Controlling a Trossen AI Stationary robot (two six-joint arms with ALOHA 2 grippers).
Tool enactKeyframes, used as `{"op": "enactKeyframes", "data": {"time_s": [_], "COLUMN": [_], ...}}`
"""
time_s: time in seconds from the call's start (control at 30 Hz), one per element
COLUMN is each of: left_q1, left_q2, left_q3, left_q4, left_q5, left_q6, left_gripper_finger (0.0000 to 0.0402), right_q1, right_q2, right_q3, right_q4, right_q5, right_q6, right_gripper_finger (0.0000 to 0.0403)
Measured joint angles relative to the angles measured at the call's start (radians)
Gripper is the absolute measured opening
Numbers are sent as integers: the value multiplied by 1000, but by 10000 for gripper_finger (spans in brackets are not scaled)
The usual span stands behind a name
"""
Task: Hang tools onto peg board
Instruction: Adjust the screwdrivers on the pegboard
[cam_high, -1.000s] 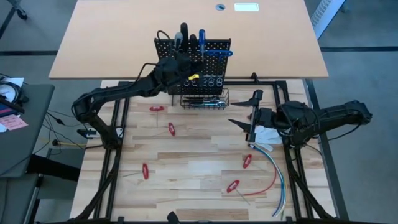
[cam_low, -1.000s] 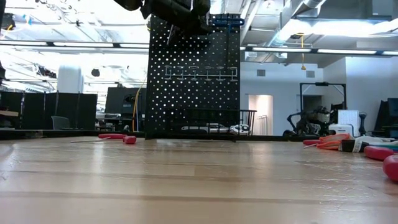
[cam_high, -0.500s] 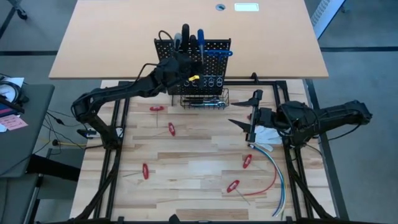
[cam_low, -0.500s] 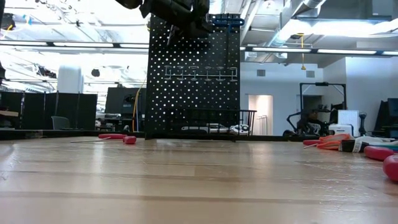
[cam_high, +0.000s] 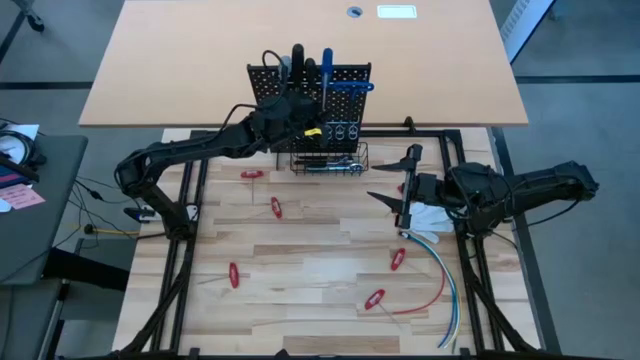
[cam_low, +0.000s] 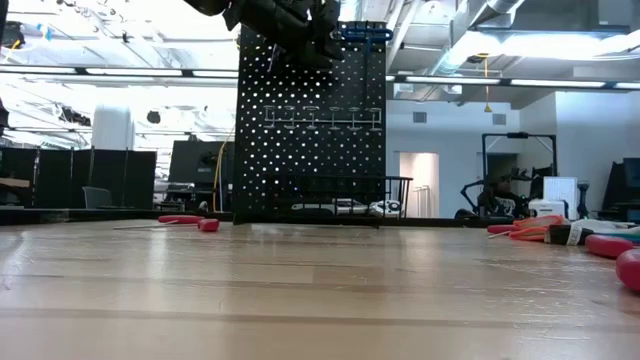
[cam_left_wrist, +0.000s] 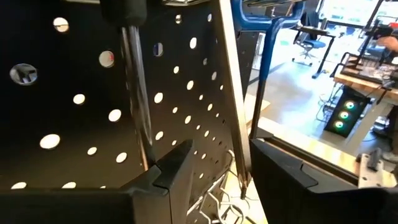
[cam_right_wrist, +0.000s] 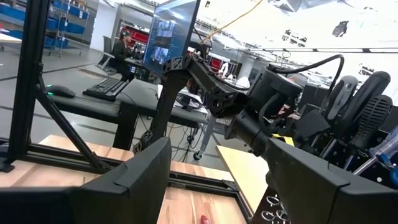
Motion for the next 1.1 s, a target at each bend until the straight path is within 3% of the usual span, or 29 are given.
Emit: {"op": "enactKeyframes", "data": {"time_s": [0.57, 0.7, 0.87, 1.0, 1.1], "left_q1": [-4, 22, 43, 37, 13], "left_q2": [1, -3, -4, -4, -3], "left_q3": [-3, -3, -2, -1, 0], "left_q4": [21, 24, -16, -66, -80], "left_q5": [28, 142, 221, 197, 115], "left_q6": [49, 21, 0, -5, 15], "left_gripper_finger": [151, 161, 210, 231, 229], "right_q1": [-78, -112, -141, -144, -144], "right_q2": [86, 111, 111, 111, 111], "right_q3": [0, 0, 0, 0, 0], "right_q4": [-13, -8, -12, -15, -15], "right_q5": [-1, -1, 0, 0, 0], "right_q6": [2, 13, 25, 26, 26], "right_gripper_finger": [270, 270, 270, 270, 270]}}
